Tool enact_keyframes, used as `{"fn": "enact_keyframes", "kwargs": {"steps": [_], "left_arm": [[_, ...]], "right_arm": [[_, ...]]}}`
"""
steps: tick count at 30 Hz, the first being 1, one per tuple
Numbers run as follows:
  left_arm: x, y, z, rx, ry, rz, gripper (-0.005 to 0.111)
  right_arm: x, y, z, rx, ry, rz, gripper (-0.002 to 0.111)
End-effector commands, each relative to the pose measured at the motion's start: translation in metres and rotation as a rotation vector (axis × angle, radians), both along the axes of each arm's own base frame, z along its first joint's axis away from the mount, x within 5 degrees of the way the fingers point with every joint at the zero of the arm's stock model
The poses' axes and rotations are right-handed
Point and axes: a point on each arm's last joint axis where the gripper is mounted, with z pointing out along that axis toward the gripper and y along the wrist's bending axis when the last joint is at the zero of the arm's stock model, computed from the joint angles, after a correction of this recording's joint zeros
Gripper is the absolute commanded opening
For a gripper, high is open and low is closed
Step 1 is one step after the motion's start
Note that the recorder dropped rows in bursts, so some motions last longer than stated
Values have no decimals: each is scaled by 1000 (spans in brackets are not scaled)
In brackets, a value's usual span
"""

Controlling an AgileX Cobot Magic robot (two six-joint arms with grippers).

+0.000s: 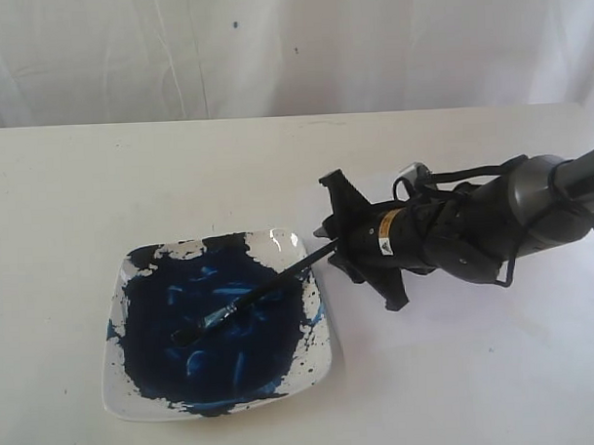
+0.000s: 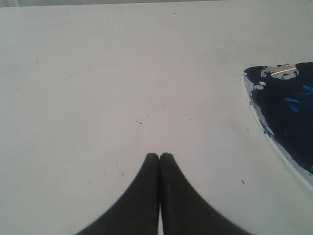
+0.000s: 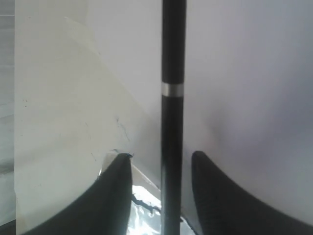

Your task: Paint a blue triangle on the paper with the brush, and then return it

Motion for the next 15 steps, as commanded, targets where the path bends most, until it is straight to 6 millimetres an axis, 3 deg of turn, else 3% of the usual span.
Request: {"fn": "enact_keyframes", "kwargs": {"steps": [1,15], "left_arm": [[0,0,-1,-11,-4,3,0],[0,0,-1,-11,-4,3,0]], "right_arm": [[2,-1,-8,-2,10,1,38],[7,4,-12,19,8,0,36]]}}
